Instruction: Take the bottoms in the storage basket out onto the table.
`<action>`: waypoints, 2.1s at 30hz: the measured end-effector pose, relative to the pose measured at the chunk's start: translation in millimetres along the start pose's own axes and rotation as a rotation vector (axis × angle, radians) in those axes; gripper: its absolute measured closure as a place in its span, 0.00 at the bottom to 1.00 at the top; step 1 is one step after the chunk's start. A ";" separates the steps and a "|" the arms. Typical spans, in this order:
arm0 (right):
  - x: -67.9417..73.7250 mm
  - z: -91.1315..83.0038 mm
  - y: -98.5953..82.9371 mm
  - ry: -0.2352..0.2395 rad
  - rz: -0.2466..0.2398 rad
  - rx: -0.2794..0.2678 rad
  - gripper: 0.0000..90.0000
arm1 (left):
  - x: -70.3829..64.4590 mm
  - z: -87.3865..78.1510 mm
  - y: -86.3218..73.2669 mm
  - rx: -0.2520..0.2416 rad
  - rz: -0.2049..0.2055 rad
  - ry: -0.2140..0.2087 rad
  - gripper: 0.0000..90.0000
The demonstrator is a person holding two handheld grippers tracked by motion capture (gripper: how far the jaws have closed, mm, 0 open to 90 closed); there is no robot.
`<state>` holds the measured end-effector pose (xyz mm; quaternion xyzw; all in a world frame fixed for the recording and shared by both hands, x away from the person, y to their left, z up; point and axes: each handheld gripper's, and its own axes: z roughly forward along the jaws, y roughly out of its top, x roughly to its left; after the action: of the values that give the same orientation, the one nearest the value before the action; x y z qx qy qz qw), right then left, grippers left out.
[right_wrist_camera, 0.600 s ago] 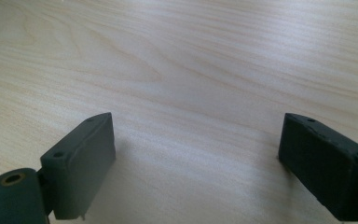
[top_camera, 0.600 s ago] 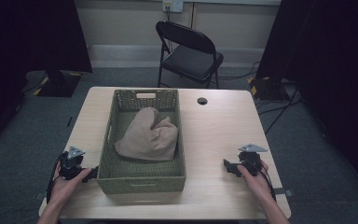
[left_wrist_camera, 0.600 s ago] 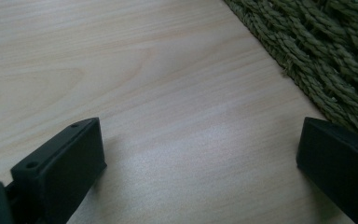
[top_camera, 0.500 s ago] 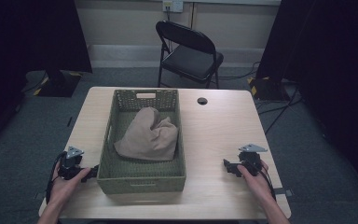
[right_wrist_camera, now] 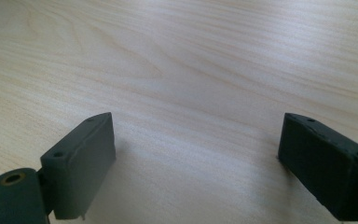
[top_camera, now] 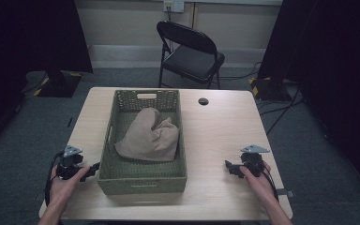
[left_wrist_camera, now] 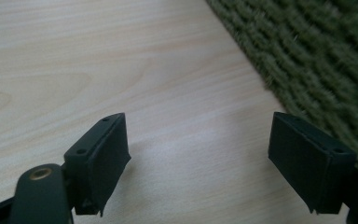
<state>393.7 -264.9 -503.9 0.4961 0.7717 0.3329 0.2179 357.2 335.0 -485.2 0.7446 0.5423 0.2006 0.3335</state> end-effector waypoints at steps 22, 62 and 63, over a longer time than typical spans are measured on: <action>0.0 0.0 0.0 0.000 0.001 0.000 0.12 | -5.8 -33.0 20.0 -0.189 -0.041 -0.023 0.28; 0.7 -0.2 -0.2 -0.005 0.004 0.000 0.12 | -72.8 -67.6 103.2 -0.274 0.071 -0.166 0.24; 0.7 -0.2 -0.2 -0.005 0.004 0.000 0.12 | -75.4 -66.5 105.1 -0.267 0.075 -0.158 0.24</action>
<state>393.1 -264.4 -503.9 0.4984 0.7701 0.3323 0.2192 359.1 262.7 -359.0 0.7267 0.4547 0.2239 0.4636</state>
